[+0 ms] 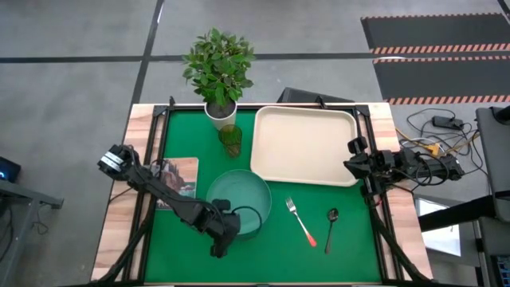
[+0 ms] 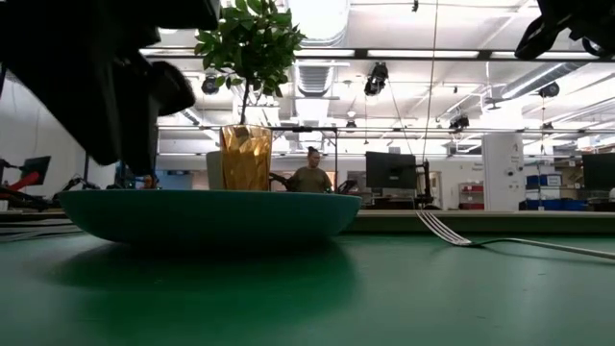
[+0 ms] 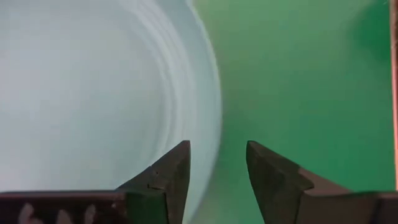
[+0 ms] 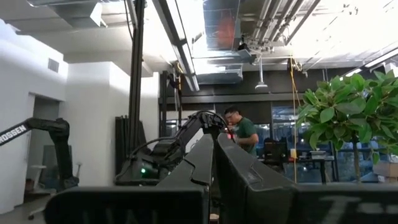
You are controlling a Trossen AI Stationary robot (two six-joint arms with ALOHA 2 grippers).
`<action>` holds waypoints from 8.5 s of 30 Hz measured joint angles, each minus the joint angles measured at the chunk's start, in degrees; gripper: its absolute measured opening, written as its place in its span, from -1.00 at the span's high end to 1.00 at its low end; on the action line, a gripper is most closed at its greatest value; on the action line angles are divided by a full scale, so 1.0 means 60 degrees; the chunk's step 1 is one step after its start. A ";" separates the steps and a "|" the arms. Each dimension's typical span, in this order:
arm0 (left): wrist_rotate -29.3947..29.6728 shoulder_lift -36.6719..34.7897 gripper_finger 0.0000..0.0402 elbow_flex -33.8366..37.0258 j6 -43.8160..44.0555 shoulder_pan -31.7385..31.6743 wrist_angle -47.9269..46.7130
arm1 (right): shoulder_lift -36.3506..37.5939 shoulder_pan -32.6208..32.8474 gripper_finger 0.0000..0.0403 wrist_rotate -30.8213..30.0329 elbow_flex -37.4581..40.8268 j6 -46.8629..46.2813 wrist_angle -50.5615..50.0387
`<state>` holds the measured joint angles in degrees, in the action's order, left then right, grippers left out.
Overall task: Pick and place plate/cup/fork/spoon on tray
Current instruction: Put the green plate on the white tray, then put the black spoon to the right of the green plate on the white tray
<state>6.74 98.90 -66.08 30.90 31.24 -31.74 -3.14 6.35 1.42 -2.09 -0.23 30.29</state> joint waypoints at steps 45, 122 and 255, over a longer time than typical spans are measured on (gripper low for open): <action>0.1989 0.0535 0.99 -0.3484 -0.2733 -0.0017 -0.2471 | -0.0004 0.0000 0.96 0.0030 0.0000 -0.0023 -0.0001; 0.2024 0.3955 1.00 -0.3731 -0.6991 -0.5546 0.3978 | 0.0499 0.0004 0.96 0.2778 -0.0109 -0.0382 0.0691; 0.1836 -0.9399 0.53 0.5103 -0.6215 -0.2265 0.5289 | -1.3674 0.6003 0.23 -0.0410 -0.7402 -2.1223 -1.1501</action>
<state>17.76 42.50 -35.46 -6.39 17.65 -0.01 -85.18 42.37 -1.04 -46.50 -127.57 -38.72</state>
